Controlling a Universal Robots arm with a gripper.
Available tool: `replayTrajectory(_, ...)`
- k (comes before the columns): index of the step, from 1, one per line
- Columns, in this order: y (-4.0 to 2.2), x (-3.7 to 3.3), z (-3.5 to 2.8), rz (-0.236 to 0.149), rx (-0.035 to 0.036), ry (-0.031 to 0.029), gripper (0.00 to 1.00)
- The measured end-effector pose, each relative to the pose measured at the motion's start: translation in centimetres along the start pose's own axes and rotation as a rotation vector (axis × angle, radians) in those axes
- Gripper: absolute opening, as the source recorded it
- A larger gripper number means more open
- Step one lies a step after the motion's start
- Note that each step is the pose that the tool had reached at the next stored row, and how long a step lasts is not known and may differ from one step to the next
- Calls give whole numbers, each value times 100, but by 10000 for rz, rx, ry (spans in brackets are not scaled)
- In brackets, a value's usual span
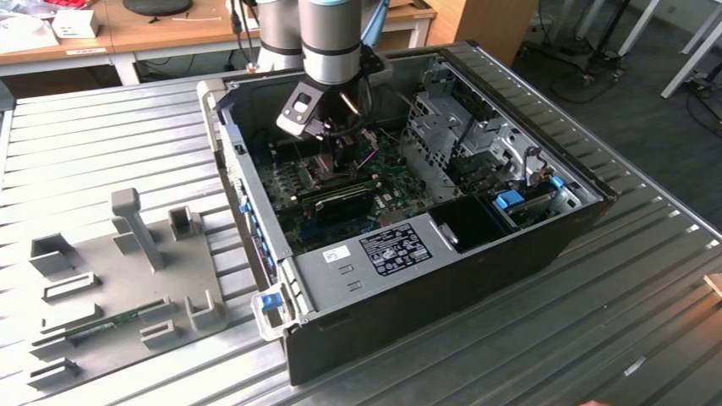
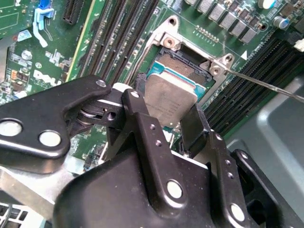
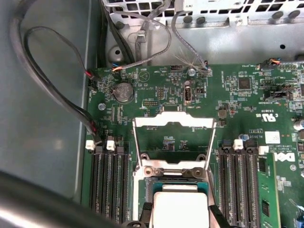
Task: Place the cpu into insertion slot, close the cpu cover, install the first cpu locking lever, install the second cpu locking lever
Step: 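Place the cpu into insertion slot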
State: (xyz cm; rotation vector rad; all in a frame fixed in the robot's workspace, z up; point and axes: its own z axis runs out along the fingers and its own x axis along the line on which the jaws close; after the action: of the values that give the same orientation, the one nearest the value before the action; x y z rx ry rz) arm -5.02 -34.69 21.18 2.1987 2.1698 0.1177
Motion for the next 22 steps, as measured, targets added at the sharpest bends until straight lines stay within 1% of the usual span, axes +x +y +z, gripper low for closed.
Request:
replayTrajectory(7,-6,-1,66,0,0,0,54)
replayTrajectory(16,-6,0,68,1,-1,1,54)
replayTrajectory(18,-7,18,69,3,-2,2,54)
replayTrajectory(20,-7,64,69,1,-1,0,54)
replayTrajectory(22,-7,77,69,0,0,-4,54)
